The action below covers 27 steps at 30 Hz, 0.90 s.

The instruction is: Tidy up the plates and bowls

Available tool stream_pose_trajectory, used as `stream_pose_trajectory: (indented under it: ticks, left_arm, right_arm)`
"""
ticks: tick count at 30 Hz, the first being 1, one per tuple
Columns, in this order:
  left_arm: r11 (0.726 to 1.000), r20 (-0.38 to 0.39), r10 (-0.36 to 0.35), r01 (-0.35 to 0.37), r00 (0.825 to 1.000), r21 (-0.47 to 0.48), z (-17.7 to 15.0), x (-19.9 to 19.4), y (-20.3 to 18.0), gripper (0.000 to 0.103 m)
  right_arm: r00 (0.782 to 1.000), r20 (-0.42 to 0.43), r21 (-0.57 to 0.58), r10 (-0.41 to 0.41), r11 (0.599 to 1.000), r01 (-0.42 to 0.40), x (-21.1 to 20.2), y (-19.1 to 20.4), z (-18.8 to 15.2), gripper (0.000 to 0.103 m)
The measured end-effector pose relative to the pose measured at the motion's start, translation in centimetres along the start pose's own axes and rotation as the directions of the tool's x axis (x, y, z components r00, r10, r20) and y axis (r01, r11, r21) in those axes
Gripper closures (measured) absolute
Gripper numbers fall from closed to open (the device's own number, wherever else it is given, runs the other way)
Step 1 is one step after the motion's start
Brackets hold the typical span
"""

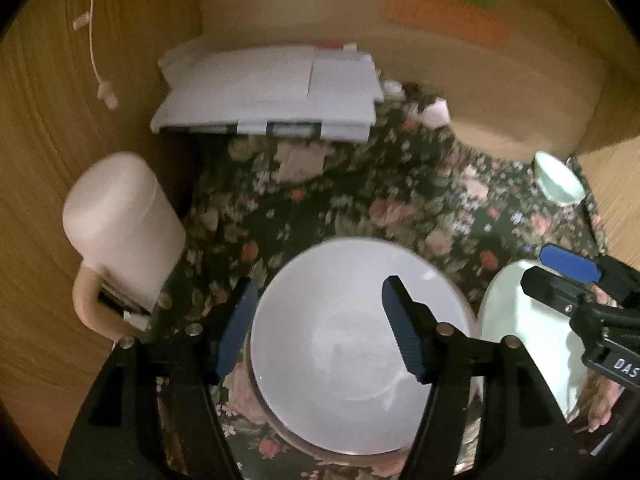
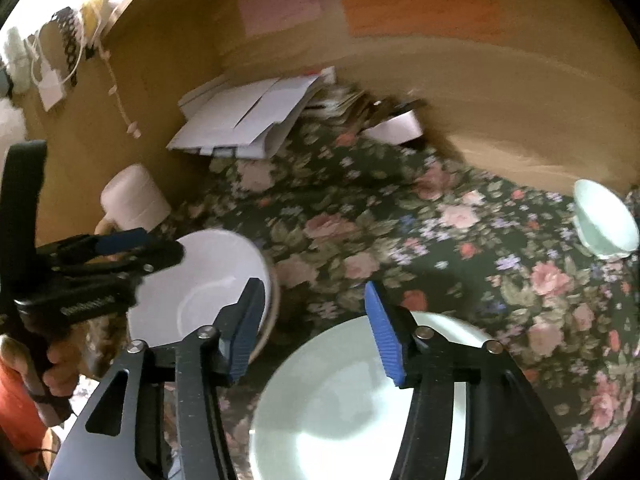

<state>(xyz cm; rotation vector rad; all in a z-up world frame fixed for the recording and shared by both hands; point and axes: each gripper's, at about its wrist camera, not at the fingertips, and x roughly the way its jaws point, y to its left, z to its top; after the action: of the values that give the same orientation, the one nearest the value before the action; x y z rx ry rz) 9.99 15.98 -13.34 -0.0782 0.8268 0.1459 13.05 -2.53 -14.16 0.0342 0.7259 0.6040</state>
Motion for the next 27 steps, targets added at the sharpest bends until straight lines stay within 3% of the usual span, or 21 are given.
stream_pose_trajectory:
  ticks: [13, 27]
  left_arm:
    - [0.992, 0.098, -0.122, 0.118, 0.988, 0.054, 4.6, -1.9, -6.4, 0.032]
    - [0.968, 0.058, -0.213, 0.203, 0.975, 0.144, 9.8, 2.1, -16.1, 0.025]
  right_arm:
    - [0.979, 0.105, 0.094, -0.173, 0.982, 0.163, -5.2, -7.7, 1.9, 0.052]
    - [0.935, 0.091, 0.213, -0.343, 0.924, 0.319, -6.2, -18.1, 3.1, 0.051]
